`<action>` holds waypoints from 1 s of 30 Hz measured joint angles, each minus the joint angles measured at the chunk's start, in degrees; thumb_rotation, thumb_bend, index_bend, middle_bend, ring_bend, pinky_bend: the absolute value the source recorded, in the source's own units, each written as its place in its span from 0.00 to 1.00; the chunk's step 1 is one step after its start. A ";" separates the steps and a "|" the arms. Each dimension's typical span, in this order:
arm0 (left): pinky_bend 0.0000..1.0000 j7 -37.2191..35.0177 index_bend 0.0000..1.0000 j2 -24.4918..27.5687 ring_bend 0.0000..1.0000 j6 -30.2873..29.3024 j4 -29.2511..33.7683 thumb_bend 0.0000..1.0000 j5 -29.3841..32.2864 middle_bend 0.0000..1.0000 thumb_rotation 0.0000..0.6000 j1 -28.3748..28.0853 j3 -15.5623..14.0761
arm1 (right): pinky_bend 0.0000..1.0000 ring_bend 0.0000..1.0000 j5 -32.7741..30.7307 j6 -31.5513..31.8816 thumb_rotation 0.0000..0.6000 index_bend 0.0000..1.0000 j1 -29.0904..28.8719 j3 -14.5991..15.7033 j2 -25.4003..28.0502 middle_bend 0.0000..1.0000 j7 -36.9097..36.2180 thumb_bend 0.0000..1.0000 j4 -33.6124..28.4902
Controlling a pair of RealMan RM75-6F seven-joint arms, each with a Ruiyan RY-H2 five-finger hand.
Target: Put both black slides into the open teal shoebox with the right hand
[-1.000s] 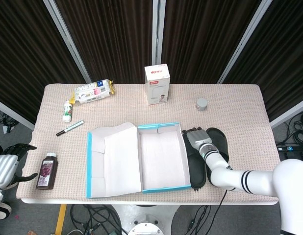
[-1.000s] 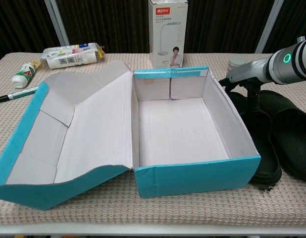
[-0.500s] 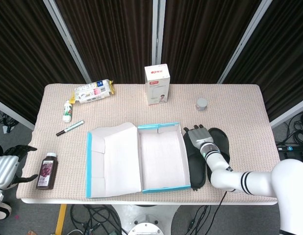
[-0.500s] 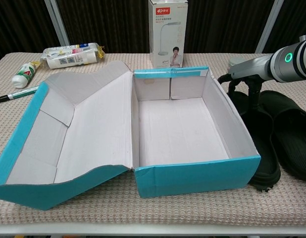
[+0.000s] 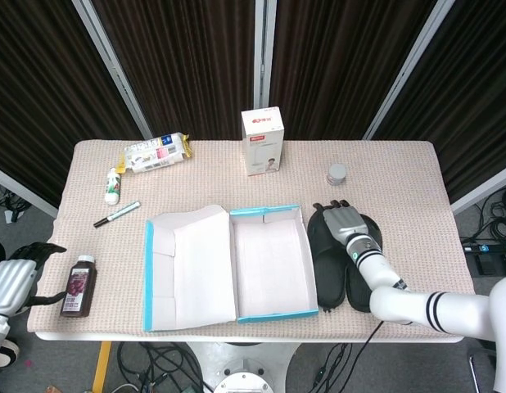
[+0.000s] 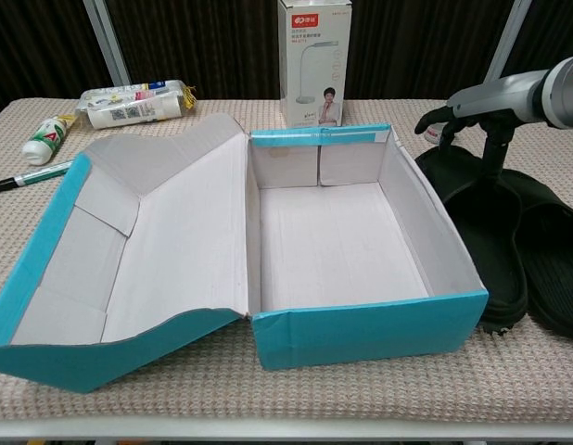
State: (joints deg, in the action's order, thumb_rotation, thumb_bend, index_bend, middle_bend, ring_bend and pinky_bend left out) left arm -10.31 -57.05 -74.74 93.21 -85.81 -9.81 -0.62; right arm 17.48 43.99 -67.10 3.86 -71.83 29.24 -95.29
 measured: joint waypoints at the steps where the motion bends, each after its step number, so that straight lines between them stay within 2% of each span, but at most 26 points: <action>1: 0.20 0.22 0.26 0.02 0.16 0.04 0.18 0.09 0.01 0.24 1.00 -0.07 0.05 | 0.00 0.04 1.06 -0.22 1.00 0.00 0.59 -0.33 1.08 0.40 -0.95 0.12 -0.49; 5: 0.20 1.19 0.26 0.09 0.16 0.22 1.01 0.09 0.05 0.24 1.00 -0.38 0.21 | 0.00 0.05 4.43 -1.27 1.00 0.01 2.18 -1.43 4.83 0.39 -3.63 0.12 -2.11; 9: 0.20 2.43 0.26 0.23 0.16 0.49 2.06 0.09 0.24 0.24 1.00 -0.69 0.38 | 0.13 0.10 7.64 -2.41 1.00 0.05 3.56 -2.77 8.70 0.39 -6.45 0.12 -3.89; 16: 0.20 3.17 0.26 0.61 0.16 0.35 3.02 0.09 0.51 0.24 1.00 -0.76 0.50 | 0.20 0.14 13.87 -3.72 1.00 0.11 6.35 -6.65 14.63 0.39 -12.94 0.12 -7.47; 25: 0.20 2.93 0.26 1.06 0.16 0.51 3.60 0.09 0.84 0.24 1.00 -0.73 0.47 | 0.21 0.15 23.76 -4.99 1.00 0.14 10.51 -12.59 17.74 0.41 -22.82 0.12 -10.63; 30: 0.20 2.71 0.26 0.82 0.16 0.50 3.24 0.09 1.03 0.24 1.00 -0.73 0.56 | 0.21 0.15 28.28 -5.50 1.00 0.14 12.57 -15.29 17.58 0.41 -28.32 0.12 -11.01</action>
State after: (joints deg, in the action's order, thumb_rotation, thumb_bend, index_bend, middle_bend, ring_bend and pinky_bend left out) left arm -7.60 -56.23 -74.24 96.45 -84.78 -10.55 -0.06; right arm 45.76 38.49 -54.52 -11.42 -54.25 0.92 -106.30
